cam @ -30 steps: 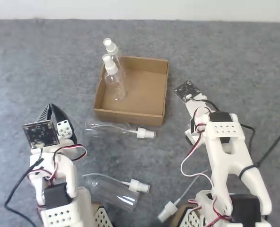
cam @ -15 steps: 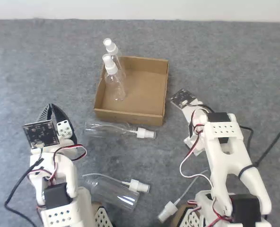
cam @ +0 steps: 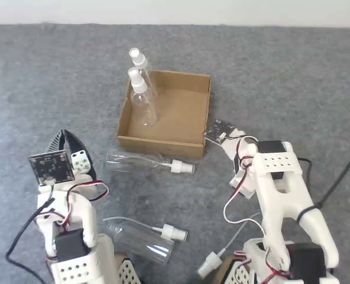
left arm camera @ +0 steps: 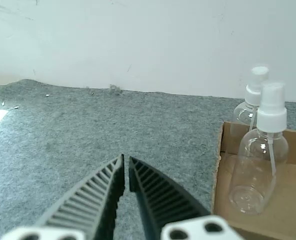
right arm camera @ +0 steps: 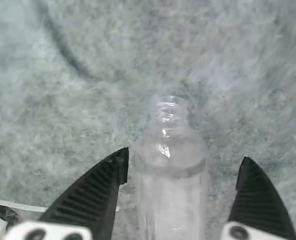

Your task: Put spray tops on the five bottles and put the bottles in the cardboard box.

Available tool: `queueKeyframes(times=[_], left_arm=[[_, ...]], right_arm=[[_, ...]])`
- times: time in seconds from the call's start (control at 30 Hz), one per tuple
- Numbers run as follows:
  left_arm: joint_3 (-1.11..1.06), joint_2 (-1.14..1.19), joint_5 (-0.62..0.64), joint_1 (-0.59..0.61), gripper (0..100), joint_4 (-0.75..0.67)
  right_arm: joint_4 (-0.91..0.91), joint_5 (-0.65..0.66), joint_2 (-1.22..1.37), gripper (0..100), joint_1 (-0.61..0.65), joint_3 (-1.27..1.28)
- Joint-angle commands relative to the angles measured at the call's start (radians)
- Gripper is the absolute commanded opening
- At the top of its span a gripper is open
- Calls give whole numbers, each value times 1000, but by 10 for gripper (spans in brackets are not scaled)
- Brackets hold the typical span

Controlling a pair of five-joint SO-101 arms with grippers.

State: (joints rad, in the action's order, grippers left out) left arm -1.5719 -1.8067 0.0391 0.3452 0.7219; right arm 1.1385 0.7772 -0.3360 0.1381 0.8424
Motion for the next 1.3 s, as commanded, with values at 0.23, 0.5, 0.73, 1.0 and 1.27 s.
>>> queueKeyframes(times=[0.23, 0.5, 0.73, 1.0, 1.27], left_arm=[[15, -12, -6, -3, 13, -28], [15, -12, -6, -3, 13, -28], [13, -12, -6, -3, 33, -28], [12, -12, -6, -3, 33, -28], [12, -12, -6, -3, 33, -28]], right_arm=[[15, 52, 21, 228, 74, -95], [18, 95, 143, 230, 2, -166], [102, 130, 151, 229, -12, -183], [151, 130, 160, 227, -30, -227], [148, 130, 162, 227, -28, -218]])
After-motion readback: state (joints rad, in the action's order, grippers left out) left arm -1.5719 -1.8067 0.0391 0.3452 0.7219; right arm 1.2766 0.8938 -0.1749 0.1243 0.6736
